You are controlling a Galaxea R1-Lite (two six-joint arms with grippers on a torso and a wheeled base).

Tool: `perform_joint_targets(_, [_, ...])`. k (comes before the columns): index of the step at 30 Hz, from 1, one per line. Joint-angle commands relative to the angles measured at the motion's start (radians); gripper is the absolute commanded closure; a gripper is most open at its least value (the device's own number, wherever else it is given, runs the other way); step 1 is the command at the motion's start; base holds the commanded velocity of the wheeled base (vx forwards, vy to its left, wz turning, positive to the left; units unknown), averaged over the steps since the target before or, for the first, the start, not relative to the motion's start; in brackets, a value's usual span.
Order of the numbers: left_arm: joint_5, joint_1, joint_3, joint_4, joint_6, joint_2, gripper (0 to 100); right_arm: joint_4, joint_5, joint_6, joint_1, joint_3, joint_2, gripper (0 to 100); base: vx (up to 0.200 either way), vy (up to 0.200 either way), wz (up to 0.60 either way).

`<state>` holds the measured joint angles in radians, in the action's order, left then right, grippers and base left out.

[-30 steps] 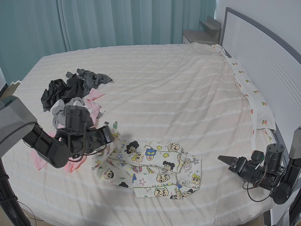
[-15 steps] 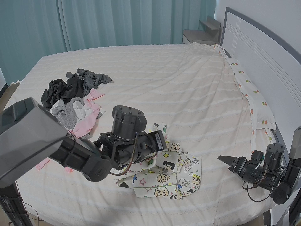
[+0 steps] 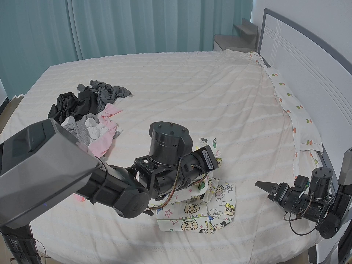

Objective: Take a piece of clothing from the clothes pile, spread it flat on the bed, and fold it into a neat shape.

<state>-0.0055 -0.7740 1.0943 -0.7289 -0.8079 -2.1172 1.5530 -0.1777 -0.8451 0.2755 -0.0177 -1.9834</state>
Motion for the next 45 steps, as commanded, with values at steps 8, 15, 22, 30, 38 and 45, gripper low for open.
perform_joint_targets(8, [0.012,-0.005,0.007,-0.006,0.001,-0.01,0,0.015,0.0,0.0,0.001,0.004,-0.002,0,0.0,0.0,0.0])
perform_joint_targets(15, [0.079,0.012,0.013,-0.07,0.004,-0.003,0,0.015,0.0,0.0,0.002,0.005,-0.002,0,0.0,0.0,0.0])
perform_joint_targets(22, [0.064,0.139,-0.215,-0.084,0.006,0.16,0,0.015,0.0,0.001,0.016,0.007,0.017,0,0.0,0.0,0.0])
perform_joint_targets(30, [-0.198,0.401,-0.659,-0.251,-0.056,0.296,0,0.012,0.0,0.054,0.143,-0.071,0.009,0,0.0,0.0,0.0])
perform_joint_targets(38, [-0.349,0.532,-0.922,-0.616,-0.148,0.126,0,-0.131,0.004,0.156,0.298,-0.251,-0.086,0,0.0,0.0,0.0])
perform_joint_targets(45, [-0.379,0.533,-0.982,-0.842,-0.146,-0.093,0,-0.152,0.032,0.175,0.415,-0.272,-0.08,0,0.0,0.0,0.0])
